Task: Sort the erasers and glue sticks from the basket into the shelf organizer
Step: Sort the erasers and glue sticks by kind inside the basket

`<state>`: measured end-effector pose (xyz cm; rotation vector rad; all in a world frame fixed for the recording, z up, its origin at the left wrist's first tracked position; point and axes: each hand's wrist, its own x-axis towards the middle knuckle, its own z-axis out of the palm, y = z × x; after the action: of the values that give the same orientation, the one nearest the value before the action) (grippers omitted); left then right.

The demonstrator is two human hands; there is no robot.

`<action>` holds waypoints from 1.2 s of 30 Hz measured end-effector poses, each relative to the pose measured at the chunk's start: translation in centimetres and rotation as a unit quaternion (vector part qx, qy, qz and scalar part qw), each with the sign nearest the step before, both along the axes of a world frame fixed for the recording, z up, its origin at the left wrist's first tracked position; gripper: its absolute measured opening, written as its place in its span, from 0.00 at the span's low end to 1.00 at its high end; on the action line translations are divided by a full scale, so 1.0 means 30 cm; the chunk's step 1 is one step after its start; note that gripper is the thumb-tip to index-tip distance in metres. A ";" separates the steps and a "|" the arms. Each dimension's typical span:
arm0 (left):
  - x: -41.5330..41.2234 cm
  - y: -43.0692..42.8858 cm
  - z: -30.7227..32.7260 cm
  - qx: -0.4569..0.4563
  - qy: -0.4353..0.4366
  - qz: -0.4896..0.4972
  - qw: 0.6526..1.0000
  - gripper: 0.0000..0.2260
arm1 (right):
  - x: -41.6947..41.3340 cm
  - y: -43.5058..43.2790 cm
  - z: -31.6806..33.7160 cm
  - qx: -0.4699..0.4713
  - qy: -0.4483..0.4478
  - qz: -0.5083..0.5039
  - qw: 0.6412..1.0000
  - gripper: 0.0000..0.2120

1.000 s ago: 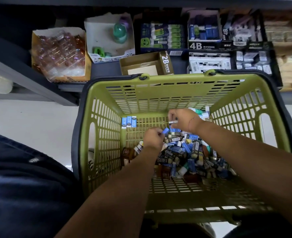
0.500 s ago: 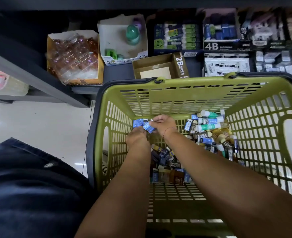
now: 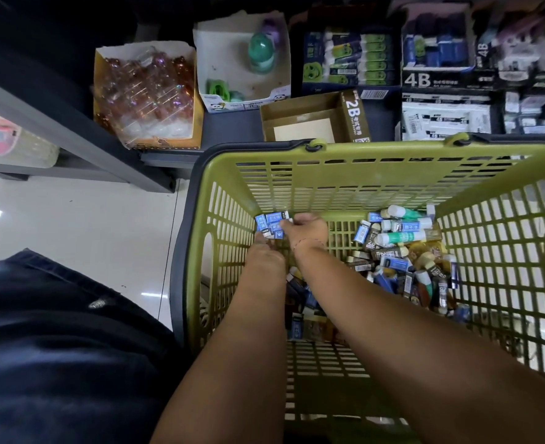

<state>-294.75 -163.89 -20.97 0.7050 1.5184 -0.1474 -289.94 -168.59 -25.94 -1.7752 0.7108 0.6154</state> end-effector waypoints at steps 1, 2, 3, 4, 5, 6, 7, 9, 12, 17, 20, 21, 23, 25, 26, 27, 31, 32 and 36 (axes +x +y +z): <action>0.015 0.004 -0.029 -0.022 -0.002 0.077 0.997 0.15 | 0.003 -0.001 0.005 0.006 0.009 -0.002 1.000 0.08; 0.026 -0.005 -0.031 -0.032 -0.012 0.096 0.995 0.16 | 0.007 -0.006 0.006 0.010 0.013 0.002 1.000 0.05; 0.034 0.002 -0.040 -0.031 -0.013 0.095 0.995 0.15 | 0.011 -0.014 0.007 0.007 0.013 0.018 1.000 0.04; 0.039 -0.008 -0.019 -0.051 -0.020 0.106 0.993 0.16 | 0.016 -0.024 0.010 -0.001 0.009 0.042 0.999 0.05; 0.037 -0.001 -0.051 -0.067 -0.014 0.135 0.988 0.17 | 0.018 -0.031 0.013 -0.006 0.006 0.058 0.998 0.06; 0.037 -0.001 -0.058 -0.085 -0.016 0.164 0.983 0.18 | 0.020 -0.038 0.014 0.000 0.005 0.064 0.998 0.07; 0.035 -0.002 -0.074 -0.086 -0.027 0.179 0.980 0.18 | 0.023 -0.042 0.015 0.011 0.004 0.064 0.998 0.07; 0.040 -0.001 -0.081 -0.089 -0.032 0.177 0.980 0.18 | 0.025 -0.041 0.017 0.023 0.007 0.069 0.997 0.10; 0.032 -0.003 -0.083 -0.130 -0.028 0.172 0.976 0.20 | 0.018 -0.028 0.021 0.026 0.020 0.097 0.995 0.11; 0.027 -0.016 -0.096 -0.128 -0.045 0.169 0.976 0.15 | 0.021 -0.029 0.030 -0.003 0.015 0.132 0.991 0.12; 0.021 -0.014 -0.091 -0.133 -0.046 0.186 0.972 0.12 | 0.034 -0.026 0.047 -0.012 0.036 0.102 0.994 0.12; 0.018 -0.015 -0.093 -0.134 -0.051 0.197 0.970 0.11 | 0.039 -0.023 0.054 -0.004 0.049 0.086 0.995 0.12; 0.013 -0.020 -0.099 -0.139 -0.066 0.221 0.963 0.11 | 0.050 -0.016 0.068 0.023 0.076 0.056 0.995 0.12; 0.007 -0.025 -0.096 -0.156 -0.088 0.254 0.951 0.10 | 0.057 -0.017 0.080 0.055 0.095 0.030 0.993 0.12; 0.007 -0.026 -0.093 -0.170 -0.106 0.279 0.939 0.08 | 0.060 -0.026 0.080 0.069 0.100 0.015 0.992 0.11; 0.010 -0.028 -0.085 -0.189 -0.126 0.316 0.921 0.06 | 0.063 -0.041 0.076 0.080 0.103 -0.002 0.991 0.09; 0.021 -0.025 -0.054 -0.187 -0.160 0.367 0.897 0.14 | 0.069 -0.141 0.054 0.090 0.073 -0.043 0.992 0.04; 0.026 -0.025 -0.059 -0.186 -0.154 0.356 0.903 0.15 | 0.067 -0.161 0.050 0.086 0.060 -0.033 0.994 0.04; 0.030 -0.010 -0.096 -0.179 -0.072 0.233 0.953 0.16 | 0.059 -0.173 0.054 0.070 0.012 0.048 0.996 0.05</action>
<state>-293.84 -164.21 -23.87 0.0579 1.4271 -0.0093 -288.18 -173.77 -24.32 -1.6810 0.5878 0.7352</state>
